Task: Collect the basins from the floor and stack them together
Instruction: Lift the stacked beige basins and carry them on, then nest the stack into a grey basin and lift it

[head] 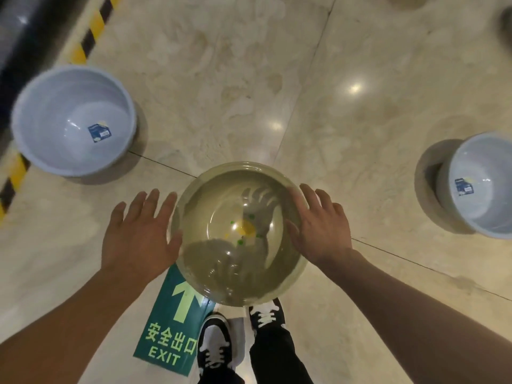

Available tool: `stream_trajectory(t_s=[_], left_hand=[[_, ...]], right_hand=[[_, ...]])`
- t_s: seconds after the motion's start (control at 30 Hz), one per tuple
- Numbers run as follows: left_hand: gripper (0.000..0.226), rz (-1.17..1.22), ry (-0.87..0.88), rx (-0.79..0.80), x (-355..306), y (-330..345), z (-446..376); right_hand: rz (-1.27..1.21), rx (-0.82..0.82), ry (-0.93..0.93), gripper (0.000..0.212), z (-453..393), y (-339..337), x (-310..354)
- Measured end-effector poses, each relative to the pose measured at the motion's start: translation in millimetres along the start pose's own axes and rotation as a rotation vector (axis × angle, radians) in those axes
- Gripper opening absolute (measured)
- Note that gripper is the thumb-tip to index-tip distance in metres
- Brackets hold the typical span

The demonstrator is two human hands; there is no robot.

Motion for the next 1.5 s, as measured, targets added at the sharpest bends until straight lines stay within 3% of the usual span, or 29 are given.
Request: stream_trajectory(t_s=[0.27,0.53,0.77,0.97,1.1,1.33,1.5], left_hand=[[0.068,0.038,-0.192,-0.146,101.8,-128.7,15.3],[0.071,0.151,-0.373,-0.221,242.9,-145.5,-19.4],[0.073,0.194,-0.418,-0.046,365.7,-77.7,-89.8],[0.077,0.240,-0.402,0.067,429.6,-5.5,-142.3],[0.082,0.312,-0.413,0.081,442.5,37.4,-179.1],[0.103,0.573,-0.447,-0.042,452.8,97.1,-246.5],[0.102,0.624,-0.374,-0.067,444.7,131.4,-264.0]], right_hand=[[0.011,-0.122,-0.227,0.069,-53.6,-157.6,91.0],[0.050,-0.163,-0.348,0.067,-153.0,-218.3,225.8],[0.116,-0.046,-0.287,0.067,-268.3,-168.1,334.6],[0.115,0.064,-0.179,0.069,-329.3,-111.7,388.9],[0.095,0.126,-0.149,0.073,-351.2,-71.9,405.7],[-0.052,0.124,0.001,0.095,-400.3,-7.3,404.1],[-0.138,0.149,-0.027,0.091,-434.4,26.9,401.4]])
Point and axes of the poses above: each hand's wrist, its own z-axis away from the middle knuckle, its own y-axis out of the palm, x = y × z, the point moved 6 cm from there along -z, towards the middle knuckle
